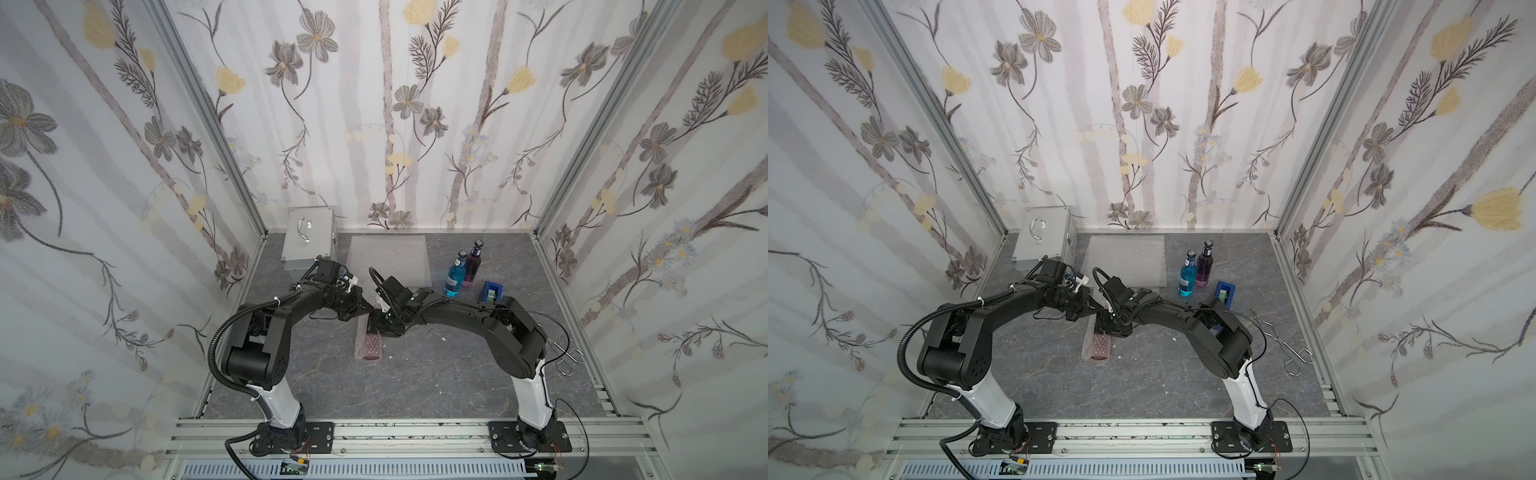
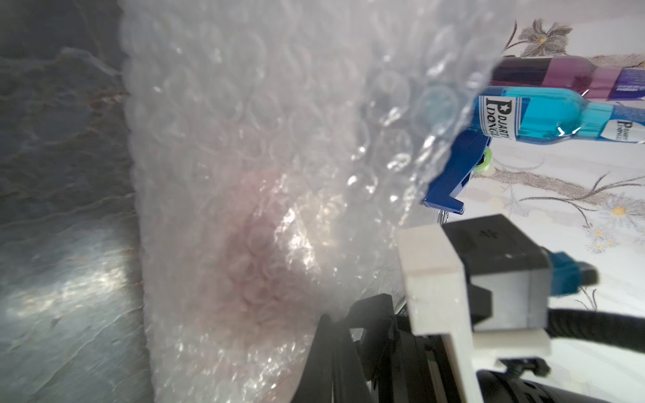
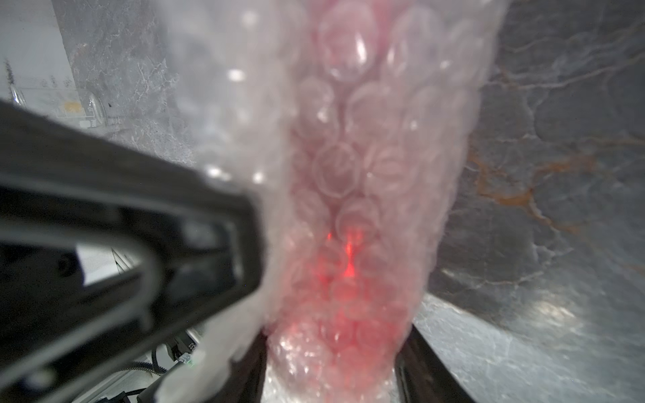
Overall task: Wrap wine bottles in bubble wrap
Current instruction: Wrap the wine bottle in bubble wrap.
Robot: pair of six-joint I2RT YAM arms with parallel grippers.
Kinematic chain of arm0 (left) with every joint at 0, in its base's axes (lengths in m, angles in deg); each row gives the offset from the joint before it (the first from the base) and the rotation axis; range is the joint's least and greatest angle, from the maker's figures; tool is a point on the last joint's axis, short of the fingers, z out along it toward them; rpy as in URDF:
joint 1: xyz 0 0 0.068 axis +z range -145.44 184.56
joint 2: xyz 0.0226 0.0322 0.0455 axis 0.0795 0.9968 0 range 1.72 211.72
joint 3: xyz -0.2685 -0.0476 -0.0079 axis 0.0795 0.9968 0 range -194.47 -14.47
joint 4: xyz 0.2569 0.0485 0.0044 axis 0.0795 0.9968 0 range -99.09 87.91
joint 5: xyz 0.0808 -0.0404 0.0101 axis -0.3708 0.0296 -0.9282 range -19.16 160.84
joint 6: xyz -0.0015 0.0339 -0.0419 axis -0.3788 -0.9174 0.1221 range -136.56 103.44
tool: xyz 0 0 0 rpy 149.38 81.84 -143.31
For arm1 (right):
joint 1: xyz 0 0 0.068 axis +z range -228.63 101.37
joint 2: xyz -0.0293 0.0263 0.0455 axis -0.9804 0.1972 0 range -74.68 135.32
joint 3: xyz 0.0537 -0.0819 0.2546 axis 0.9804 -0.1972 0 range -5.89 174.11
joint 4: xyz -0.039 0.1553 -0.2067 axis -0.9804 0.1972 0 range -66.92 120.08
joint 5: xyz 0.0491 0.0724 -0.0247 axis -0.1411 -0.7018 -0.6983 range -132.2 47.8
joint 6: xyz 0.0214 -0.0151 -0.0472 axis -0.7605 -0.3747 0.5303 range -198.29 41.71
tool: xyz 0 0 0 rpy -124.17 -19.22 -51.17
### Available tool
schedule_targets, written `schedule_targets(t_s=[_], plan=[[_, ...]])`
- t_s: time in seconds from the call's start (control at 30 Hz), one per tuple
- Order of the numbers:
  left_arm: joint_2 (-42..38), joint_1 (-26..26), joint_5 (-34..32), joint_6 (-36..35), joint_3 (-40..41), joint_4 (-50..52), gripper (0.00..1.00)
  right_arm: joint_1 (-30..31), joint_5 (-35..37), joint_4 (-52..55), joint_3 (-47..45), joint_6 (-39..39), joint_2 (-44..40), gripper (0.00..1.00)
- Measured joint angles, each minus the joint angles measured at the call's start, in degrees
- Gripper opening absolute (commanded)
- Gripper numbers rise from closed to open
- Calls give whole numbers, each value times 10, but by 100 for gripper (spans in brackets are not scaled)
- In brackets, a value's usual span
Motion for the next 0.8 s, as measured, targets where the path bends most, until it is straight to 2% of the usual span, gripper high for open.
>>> schedule_targets(t_s=[0.47,0.63,0.8], plan=[[50,-17,-15,-12,-23,0,0,-3,-10,-35,-65,24,-57,63],[56,-17,-15,-19,-27,0,0,-16,-10,-28,-119,45,-122,58],[57,-20,-18,-21,-28,0,0,-24,-9,-9,-145,54,-175,47]])
